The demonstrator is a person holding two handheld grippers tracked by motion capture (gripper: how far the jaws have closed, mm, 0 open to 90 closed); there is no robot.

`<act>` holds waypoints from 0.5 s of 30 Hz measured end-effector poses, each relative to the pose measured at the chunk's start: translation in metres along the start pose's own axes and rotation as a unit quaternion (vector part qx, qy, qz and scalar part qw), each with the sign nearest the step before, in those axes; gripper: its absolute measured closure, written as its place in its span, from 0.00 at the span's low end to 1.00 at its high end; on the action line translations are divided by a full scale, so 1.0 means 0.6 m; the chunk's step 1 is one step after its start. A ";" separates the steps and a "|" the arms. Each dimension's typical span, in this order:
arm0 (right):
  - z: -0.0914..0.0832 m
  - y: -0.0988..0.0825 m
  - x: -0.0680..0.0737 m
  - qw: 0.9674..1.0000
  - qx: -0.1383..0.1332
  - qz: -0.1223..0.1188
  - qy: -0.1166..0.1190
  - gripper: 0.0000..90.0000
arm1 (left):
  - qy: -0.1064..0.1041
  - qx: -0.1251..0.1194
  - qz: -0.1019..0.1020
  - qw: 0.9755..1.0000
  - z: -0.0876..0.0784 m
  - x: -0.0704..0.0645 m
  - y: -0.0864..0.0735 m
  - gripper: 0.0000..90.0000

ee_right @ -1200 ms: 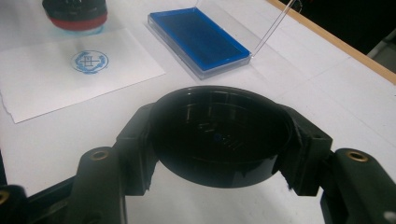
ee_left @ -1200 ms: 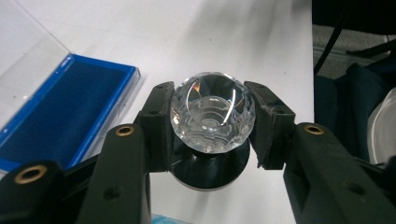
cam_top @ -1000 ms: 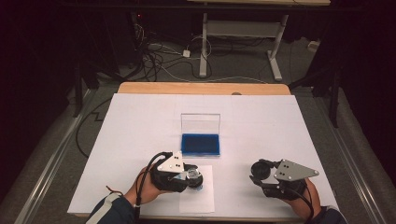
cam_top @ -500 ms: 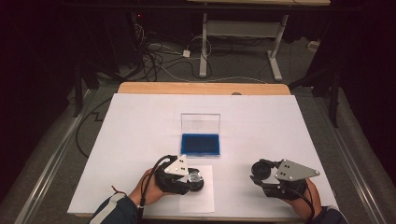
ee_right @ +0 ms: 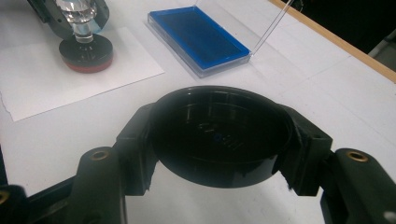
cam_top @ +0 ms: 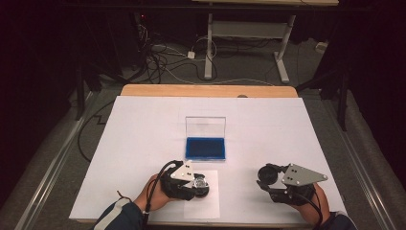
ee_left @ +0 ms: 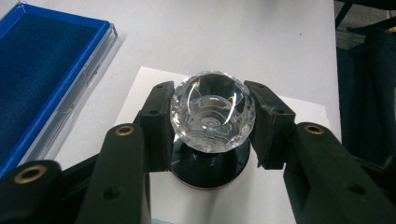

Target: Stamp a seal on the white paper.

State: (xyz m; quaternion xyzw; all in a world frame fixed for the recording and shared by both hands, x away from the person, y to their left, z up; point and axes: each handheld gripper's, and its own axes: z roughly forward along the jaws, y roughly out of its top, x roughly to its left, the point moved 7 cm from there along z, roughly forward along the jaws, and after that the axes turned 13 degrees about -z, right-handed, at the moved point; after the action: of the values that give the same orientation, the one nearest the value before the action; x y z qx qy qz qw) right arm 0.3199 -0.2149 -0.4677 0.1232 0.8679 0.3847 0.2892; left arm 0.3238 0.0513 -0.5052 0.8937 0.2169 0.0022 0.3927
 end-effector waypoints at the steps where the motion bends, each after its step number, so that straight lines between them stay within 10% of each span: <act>1: 0.000 0.000 0.000 1.000 0.000 0.000 0.000 0.43 | -0.002 0.000 -0.001 1.000 0.000 0.001 0.000 0.60; 15: 0.000 0.001 -0.001 1.000 0.000 -0.003 0.000 0.43 | -0.002 -0.007 -0.005 1.000 0.003 0.001 -0.002 0.60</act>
State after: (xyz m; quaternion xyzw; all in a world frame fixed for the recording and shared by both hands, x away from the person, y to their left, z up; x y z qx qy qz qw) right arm 0.3202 -0.2149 -0.4671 0.1210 0.8680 0.3841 0.2905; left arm 0.3241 0.0512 -0.5072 0.8900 0.2205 -0.0005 0.3990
